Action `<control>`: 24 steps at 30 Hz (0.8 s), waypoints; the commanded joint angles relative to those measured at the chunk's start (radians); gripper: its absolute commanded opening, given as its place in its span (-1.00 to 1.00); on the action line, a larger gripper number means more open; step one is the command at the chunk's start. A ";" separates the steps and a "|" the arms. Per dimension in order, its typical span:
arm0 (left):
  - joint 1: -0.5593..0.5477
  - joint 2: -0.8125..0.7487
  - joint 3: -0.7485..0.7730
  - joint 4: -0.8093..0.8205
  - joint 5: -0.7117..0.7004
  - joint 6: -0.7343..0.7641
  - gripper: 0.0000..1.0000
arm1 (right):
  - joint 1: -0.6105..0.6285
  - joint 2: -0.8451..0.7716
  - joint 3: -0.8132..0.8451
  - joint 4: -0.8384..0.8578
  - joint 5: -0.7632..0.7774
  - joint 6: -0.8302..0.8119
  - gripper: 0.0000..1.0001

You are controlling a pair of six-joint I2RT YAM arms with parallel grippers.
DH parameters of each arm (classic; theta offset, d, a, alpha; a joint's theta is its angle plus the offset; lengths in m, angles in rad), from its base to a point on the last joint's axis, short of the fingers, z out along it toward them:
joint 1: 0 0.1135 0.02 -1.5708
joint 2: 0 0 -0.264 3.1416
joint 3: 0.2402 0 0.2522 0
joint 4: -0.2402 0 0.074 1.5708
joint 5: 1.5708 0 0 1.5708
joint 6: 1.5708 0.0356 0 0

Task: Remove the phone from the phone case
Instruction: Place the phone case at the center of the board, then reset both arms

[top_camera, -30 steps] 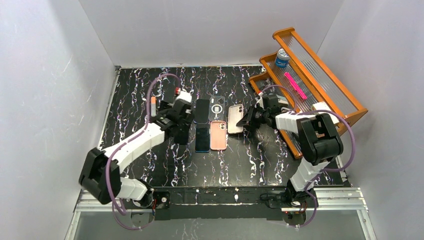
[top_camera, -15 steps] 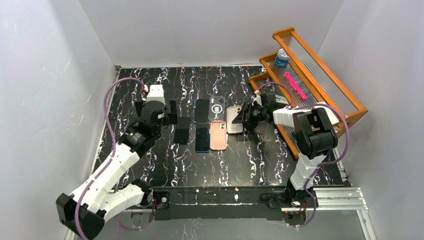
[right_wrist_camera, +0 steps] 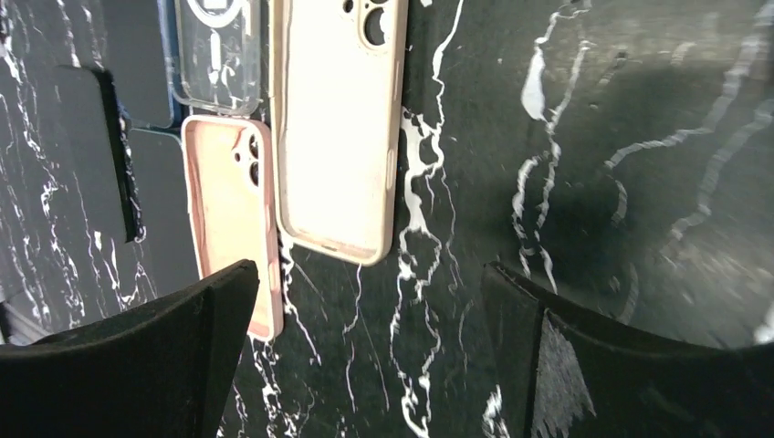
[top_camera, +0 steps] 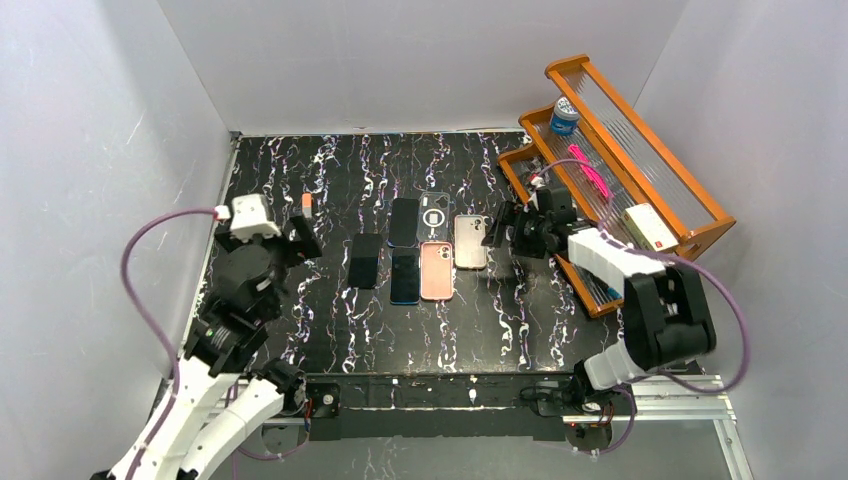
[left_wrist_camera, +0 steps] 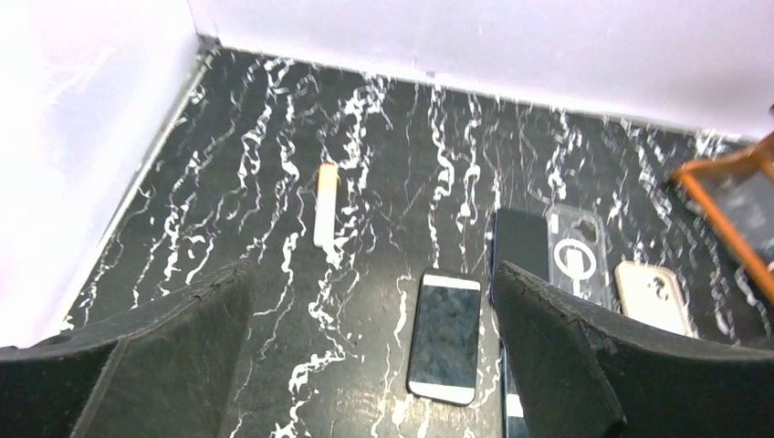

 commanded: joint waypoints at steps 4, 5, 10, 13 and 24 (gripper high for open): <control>0.005 -0.181 0.050 -0.016 -0.128 0.043 0.96 | -0.002 -0.427 -0.050 -0.095 0.284 -0.074 0.97; 0.005 -0.200 0.058 -0.014 -0.145 0.049 0.96 | -0.002 -0.486 -0.052 -0.108 0.333 -0.087 0.97; 0.005 -0.267 0.087 -0.009 -0.211 0.082 0.96 | -0.002 -0.791 -0.057 -0.143 0.497 -0.156 0.97; 0.005 -0.300 0.091 -0.001 -0.257 0.087 0.96 | -0.003 -0.926 -0.078 -0.125 0.562 -0.198 0.97; 0.005 -0.406 -0.028 0.085 -0.269 0.080 0.96 | -0.003 -1.227 -0.215 -0.006 0.665 -0.280 0.97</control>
